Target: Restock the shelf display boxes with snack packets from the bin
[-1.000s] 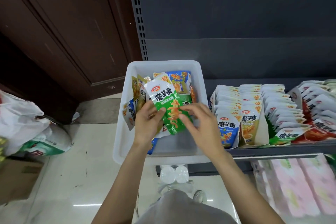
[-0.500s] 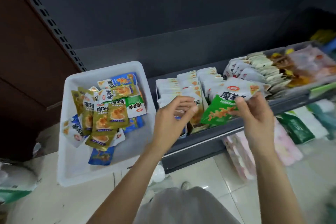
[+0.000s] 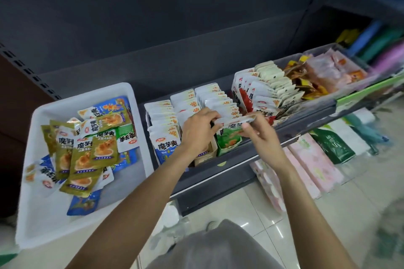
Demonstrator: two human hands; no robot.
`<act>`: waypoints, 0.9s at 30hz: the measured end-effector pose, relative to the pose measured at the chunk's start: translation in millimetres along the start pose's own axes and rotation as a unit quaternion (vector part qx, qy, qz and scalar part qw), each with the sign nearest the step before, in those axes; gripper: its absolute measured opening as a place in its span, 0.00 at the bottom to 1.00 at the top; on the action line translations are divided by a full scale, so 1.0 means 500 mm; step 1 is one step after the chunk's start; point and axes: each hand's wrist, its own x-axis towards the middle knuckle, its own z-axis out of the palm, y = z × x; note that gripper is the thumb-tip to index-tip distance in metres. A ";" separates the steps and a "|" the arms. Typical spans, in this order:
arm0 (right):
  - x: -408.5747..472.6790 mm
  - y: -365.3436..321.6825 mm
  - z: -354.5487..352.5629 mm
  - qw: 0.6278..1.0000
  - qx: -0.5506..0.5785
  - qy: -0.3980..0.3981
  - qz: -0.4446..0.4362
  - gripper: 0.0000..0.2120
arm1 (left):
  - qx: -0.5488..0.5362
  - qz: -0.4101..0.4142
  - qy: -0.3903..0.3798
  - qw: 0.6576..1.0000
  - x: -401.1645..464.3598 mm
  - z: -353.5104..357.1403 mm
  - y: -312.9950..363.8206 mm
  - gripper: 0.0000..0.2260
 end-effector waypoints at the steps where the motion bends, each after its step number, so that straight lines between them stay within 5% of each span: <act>1: 0.006 0.005 0.003 1.000 -0.004 -0.019 -0.003 0.06 | -0.005 -0.001 0.003 1.000 0.001 -0.002 -0.001 0.08; 17: 0.014 0.055 -0.013 0.995 0.071 -0.045 0.060 0.12 | -0.065 -0.034 0.009 0.997 -0.005 0.000 0.002 0.08; 27: 0.054 0.061 -0.008 0.998 -0.025 -0.056 0.015 0.15 | -0.130 -0.034 -0.005 0.991 -0.005 0.004 -0.005 0.08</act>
